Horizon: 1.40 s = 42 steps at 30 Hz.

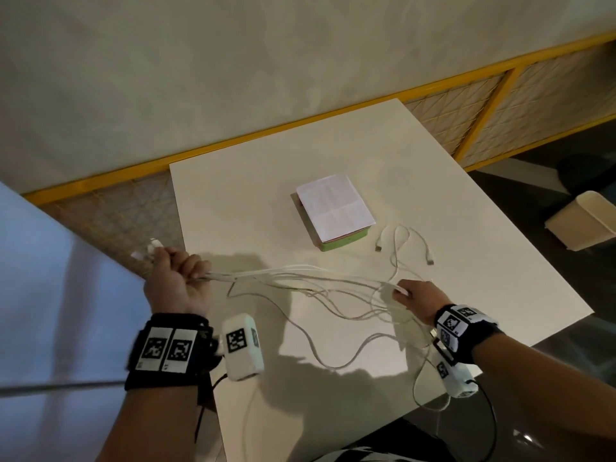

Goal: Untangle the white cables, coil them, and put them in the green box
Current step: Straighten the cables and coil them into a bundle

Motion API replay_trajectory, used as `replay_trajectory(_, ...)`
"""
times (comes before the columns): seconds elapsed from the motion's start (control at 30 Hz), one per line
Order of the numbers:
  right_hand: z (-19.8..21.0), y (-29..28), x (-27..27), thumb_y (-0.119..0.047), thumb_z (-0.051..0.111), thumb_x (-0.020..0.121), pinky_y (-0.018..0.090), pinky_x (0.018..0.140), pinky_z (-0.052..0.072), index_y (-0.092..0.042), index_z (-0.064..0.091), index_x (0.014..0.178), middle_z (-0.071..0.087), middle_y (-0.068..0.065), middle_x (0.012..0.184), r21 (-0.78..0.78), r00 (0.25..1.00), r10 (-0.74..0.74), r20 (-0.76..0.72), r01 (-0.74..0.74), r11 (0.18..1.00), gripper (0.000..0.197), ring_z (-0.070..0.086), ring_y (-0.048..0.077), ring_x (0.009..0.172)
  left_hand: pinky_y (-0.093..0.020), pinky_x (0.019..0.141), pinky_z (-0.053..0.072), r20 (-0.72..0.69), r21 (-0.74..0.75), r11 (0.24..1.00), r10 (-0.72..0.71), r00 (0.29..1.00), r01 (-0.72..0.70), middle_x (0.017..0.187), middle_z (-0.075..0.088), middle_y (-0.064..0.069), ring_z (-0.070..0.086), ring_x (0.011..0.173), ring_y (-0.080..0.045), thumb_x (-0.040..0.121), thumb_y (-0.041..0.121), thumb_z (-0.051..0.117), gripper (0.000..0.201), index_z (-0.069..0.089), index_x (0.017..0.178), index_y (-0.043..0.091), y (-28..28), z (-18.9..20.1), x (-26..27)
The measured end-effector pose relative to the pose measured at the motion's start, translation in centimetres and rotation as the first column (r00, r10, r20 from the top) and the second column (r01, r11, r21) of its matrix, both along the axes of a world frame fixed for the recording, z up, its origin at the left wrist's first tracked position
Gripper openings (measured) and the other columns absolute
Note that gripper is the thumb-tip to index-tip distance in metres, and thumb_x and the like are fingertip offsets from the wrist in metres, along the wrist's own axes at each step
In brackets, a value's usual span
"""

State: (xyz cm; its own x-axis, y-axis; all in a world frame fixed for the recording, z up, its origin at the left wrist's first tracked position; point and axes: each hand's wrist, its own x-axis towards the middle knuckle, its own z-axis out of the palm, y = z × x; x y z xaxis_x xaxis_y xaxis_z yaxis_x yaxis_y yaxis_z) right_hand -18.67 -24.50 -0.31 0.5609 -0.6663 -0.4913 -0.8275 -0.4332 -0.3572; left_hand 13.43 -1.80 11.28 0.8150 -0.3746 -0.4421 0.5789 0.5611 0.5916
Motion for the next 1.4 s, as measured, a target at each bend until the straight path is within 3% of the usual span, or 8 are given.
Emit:
replay_trajectory(0.3,2.9,-2.2,-1.0,-0.054,0.075,0.060,0.039,0.112,0.023,-0.036,0.042,0.133,0.050,-0.004,0.134,0.052,0.996,0.061,-0.058,-0.058,0.997,0.082,0.041,0.018,0.129,-0.015,0.038,0.030,-0.086,-0.026,0.997,0.066,0.994,-0.068,0.039,0.028,0.008,0.025,0.033,-0.005,0.101,0.030,0.038,0.059,0.048,0.043,0.022,-0.5,-0.7,-1.5)
replay_trajectory(0.43,7.9,0.6,4.8,-0.017,0.074,0.073,0.032,0.115,0.020,-0.022,0.031,0.141,0.034,0.006,0.148,0.078,0.939,0.184,0.291,-0.215,0.974,0.080,0.026,0.024,0.139,-0.014,0.040,0.034,-0.121,0.010,1.000,0.016,0.992,-0.015,0.040,0.030,0.007,0.027,0.033,-0.007,0.102,0.029,0.036,0.039,0.037,0.063,0.020,-2.1,-1.6,-3.2)
replay_trajectory(0.53,11.2,5.2,11.2,-0.028,0.076,0.073,0.029,0.116,0.016,-0.020,0.017,0.147,0.023,0.006,0.153,0.116,0.831,0.346,0.435,-0.432,0.894,0.095,0.015,0.018,0.143,-0.014,0.040,0.037,-0.148,0.027,0.999,-0.035,0.988,0.039,0.040,0.031,0.008,0.029,0.032,-0.008,0.102,0.030,0.036,0.038,0.039,0.065,0.019,-3.7,-1.8,-4.7)
replay_trajectory(0.7,11.1,11.0,17.9,-0.007,0.063,0.080,0.033,0.078,0.048,-0.004,0.057,0.114,0.068,0.017,0.099,0.088,0.800,0.262,0.539,-0.363,0.928,0.034,0.063,0.035,0.091,-0.019,0.041,0.039,-0.152,-0.025,0.991,-0.137,0.979,0.135,0.042,0.029,0.006,0.028,0.034,-0.009,0.103,0.031,0.034,0.039,0.039,0.067,0.018,-4.3,-0.5,-6.5)
replay_trajectory(0.8,9.8,10.7,16.9,-0.030,0.059,0.088,0.030,0.057,0.033,-0.011,0.053,0.067,0.057,0.008,0.067,0.042,0.837,0.341,0.428,-0.395,0.918,0.029,0.050,0.024,0.063,-0.015,0.035,0.030,-0.134,-0.020,0.995,-0.098,0.986,0.096,0.039,0.027,0.008,0.025,0.031,-0.007,0.103,0.034,0.032,0.043,0.038,0.063,0.018,-2.5,0.5,-4.5)
replay_trajectory(0.97,8.7,9.2,13.1,-0.043,0.049,0.091,0.029,0.063,0.032,-0.028,0.035,0.049,0.064,0.014,0.074,-0.025,0.883,0.405,0.237,-0.411,0.911,0.047,0.056,0.032,0.071,-0.014,0.033,0.025,-0.111,0.053,0.999,0.006,0.994,0.000,0.036,0.025,0.009,0.024,0.030,-0.006,0.102,0.035,0.034,0.045,0.033,0.060,0.020,0.9,0.0,-1.9)
replay_trajectory(1.2,7.6,6.8,11.0,-0.049,0.034,0.094,0.031,0.064,0.035,-0.009,0.062,0.087,0.066,0.017,0.092,-0.079,0.929,0.368,-0.022,-0.369,0.926,0.049,0.060,0.034,0.085,-0.024,0.053,0.042,-0.129,0.176,0.981,0.100,0.987,-0.076,0.043,0.033,0.007,0.034,0.037,-0.009,0.102,0.029,0.034,0.040,0.037,0.064,0.019,2.6,-3.7,-1.2)
replay_trajectory(1.4,8.5,6.6,11.2,-0.038,0.034,0.095,0.036,0.070,0.040,-0.010,0.060,0.099,0.064,0.021,0.101,-0.139,0.916,0.396,-0.066,-0.402,0.905,0.038,0.059,0.038,0.093,-0.030,0.065,0.046,-0.316,0.447,0.838,-0.179,0.932,0.313,0.077,0.053,-0.006,0.055,0.069,-0.018,0.097,0.028,0.048,0.022,0.051,0.082,0.013,2.9,-7.7,-2.1)
